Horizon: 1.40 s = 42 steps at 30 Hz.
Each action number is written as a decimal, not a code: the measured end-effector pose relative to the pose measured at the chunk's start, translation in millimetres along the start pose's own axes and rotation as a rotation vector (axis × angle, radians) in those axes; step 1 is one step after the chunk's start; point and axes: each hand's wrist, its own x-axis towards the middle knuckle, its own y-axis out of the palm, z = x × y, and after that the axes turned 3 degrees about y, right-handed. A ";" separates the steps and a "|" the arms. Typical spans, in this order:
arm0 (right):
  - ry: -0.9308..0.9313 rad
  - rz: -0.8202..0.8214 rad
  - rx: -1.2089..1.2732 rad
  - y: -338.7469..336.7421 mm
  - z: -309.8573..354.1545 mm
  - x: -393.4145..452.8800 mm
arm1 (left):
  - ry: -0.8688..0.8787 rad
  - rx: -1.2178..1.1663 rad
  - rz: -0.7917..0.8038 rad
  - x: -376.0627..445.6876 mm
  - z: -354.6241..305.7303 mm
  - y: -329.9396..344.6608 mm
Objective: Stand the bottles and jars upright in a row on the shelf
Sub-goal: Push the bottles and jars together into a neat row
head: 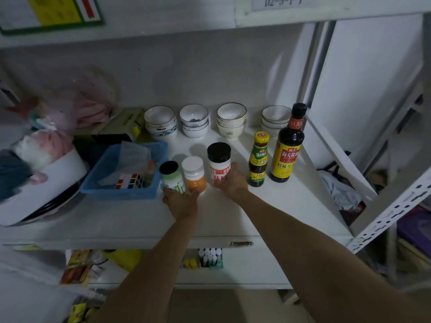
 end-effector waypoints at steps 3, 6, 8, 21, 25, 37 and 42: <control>0.007 -0.023 0.011 5.4 -1.8 -0.6 | 0.004 0.003 -0.012 3.5 -3.6 5.7; 0.006 -0.027 0.019 8.2 -2.4 0.0 | -0.008 0.013 -0.013 4.9 -9.8 12.0; 0.004 -0.023 0.019 9.3 -2.2 0.8 | -0.022 0.018 -0.010 6.0 -13.4 15.6; 0.034 0.030 0.074 10.6 0.8 4.6 | -0.045 -0.016 -0.024 6.9 -18.6 25.1; 0.037 -0.042 0.133 2.7 -14.1 -17.0 | -0.070 -0.037 -0.105 -15.6 -15.8 29.6; 0.230 -0.503 0.135 -91.4 -80.7 -26.6 | 0.105 -0.002 0.443 -91.4 -35.4 110.9; 0.123 -0.278 0.118 -118.6 -93.9 5.0 | 0.101 0.031 0.351 -93.1 -58.0 130.0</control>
